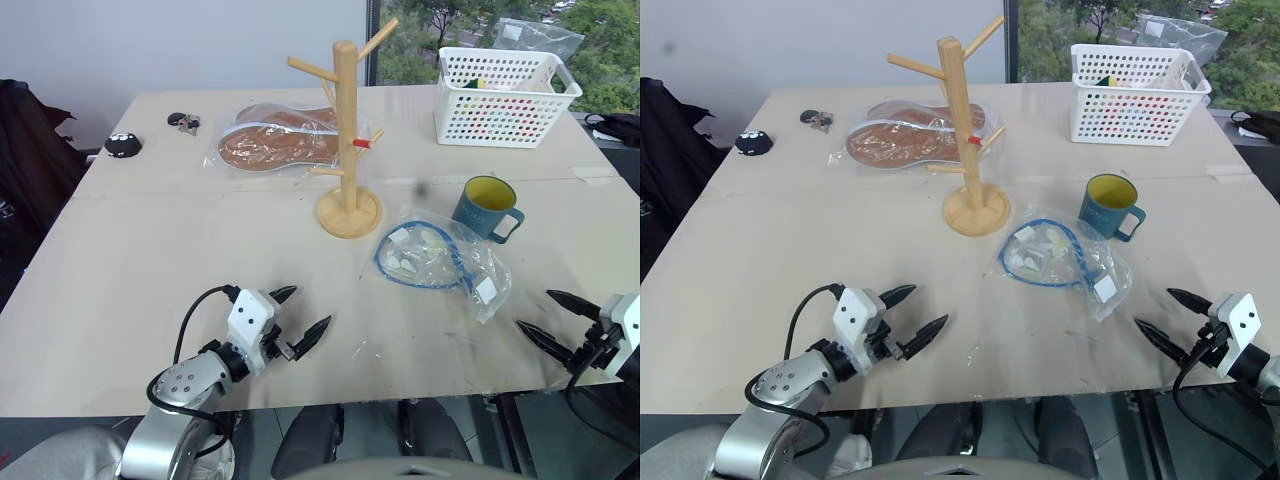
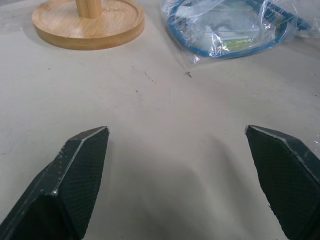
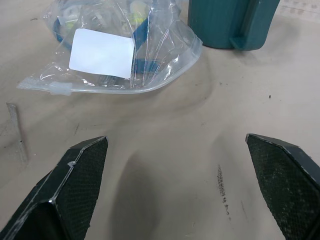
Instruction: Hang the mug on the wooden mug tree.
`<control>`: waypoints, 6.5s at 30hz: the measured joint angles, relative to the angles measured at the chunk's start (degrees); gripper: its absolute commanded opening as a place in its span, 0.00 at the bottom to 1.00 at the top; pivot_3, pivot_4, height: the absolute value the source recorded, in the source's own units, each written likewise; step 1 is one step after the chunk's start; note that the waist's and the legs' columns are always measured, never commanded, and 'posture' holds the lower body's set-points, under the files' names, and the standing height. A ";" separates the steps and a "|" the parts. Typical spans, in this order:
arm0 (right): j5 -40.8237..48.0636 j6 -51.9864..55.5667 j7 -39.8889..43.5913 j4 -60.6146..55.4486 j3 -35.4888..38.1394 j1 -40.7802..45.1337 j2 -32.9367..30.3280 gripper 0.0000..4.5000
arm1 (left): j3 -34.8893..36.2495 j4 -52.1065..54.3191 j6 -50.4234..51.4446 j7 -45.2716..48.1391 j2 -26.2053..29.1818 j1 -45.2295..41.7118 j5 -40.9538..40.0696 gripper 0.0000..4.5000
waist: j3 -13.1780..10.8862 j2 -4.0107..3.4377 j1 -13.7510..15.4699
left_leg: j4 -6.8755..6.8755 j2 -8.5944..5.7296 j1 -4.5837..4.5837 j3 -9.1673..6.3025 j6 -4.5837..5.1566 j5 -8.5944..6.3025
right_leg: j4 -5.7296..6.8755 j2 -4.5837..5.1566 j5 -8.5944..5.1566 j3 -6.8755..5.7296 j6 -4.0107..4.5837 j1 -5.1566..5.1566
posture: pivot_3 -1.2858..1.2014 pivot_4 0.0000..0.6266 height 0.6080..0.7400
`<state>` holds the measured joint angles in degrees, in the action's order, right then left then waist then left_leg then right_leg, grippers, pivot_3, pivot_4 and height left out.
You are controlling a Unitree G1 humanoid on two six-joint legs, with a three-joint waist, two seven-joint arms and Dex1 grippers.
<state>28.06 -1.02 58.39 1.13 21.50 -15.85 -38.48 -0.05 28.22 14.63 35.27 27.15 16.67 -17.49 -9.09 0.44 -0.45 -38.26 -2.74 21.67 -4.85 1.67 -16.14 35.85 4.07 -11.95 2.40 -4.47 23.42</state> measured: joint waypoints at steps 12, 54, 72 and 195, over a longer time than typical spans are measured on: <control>-2.39 -0.10 -4.71 0.03 0.00 -0.10 0.15 0.99 | -1.08 -10.21 -6.42 4.94 0.13 -3.79 1.59 1.00 | 0.06 -0.07 0.04 | 0.00 -0.01 0.00 -0.01 0.00 0.00 | -0.01 0.00 0.00 0.00 0.00 0.01 | 0.52 0.24 1.00; 5.56 46.88 -25.09 -16.20 -18.99 26.12 1.59 0.99 | 1.73 6.25 19.18 14.34 16.58 -25.57 -16.87 1.00 | 0.02 0.02 -0.30 | -0.01 -0.05 0.15 -0.09 -0.01 0.01 | 0.04 -0.03 0.01 -0.09 -0.01 0.16 | 0.52 0.24 1.00; -0.41 50.02 -25.88 -11.49 -22.45 32.24 6.65 0.00 | 2.20 8.98 24.82 9.35 16.90 -28.32 -18.75 1.00 | 0.07 0.21 -0.44 | -0.01 -0.05 0.10 -0.09 -0.20 0.12 | 0.05 -0.06 0.01 -0.08 -0.01 0.14 | 0.52 0.24 1.00; -12.65 41.20 -12.17 -7.34 -34.07 70.62 4.15 0.02 | 8.52 0.15 -7.83 5.72 -9.63 -20.03 -14.14 1.00 | -0.14 0.04 -0.11 | -0.03 -0.12 0.32 -0.17 -0.34 0.21 | 0.01 0.04 0.09 -0.10 -0.04 0.33 | 0.52 0.24 1.00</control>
<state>15.42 40.18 46.22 -6.21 -12.56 54.78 -34.32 8.46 28.37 6.80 40.99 17.52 -3.36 -31.62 -9.23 0.48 -0.56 -38.29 -2.86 21.99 -5.02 1.33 -15.93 35.86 4.12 -11.86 2.30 -4.51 23.74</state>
